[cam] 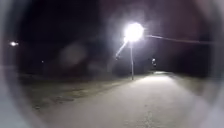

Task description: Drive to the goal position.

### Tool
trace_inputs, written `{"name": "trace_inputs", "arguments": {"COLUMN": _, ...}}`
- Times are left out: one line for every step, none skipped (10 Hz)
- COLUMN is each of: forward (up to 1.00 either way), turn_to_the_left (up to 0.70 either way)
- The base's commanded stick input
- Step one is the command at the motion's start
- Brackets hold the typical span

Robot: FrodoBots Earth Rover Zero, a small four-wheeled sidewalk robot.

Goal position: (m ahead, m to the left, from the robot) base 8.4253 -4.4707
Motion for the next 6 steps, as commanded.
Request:
{"name": "trace_inputs", "arguments": {"forward": 0.00, "turn_to_the_left": -0.45}}
{"name": "trace_inputs", "arguments": {"forward": 0.00, "turn_to_the_left": -0.45}}
{"name": "trace_inputs", "arguments": {"forward": 0.00, "turn_to_the_left": -0.45}}
{"name": "trace_inputs", "arguments": {"forward": 0.00, "turn_to_the_left": -0.45}}
{"name": "trace_inputs", "arguments": {"forward": 0.00, "turn_to_the_left": -0.45}}
{"name": "trace_inputs", "arguments": {"forward": 0.00, "turn_to_the_left": -0.45}}
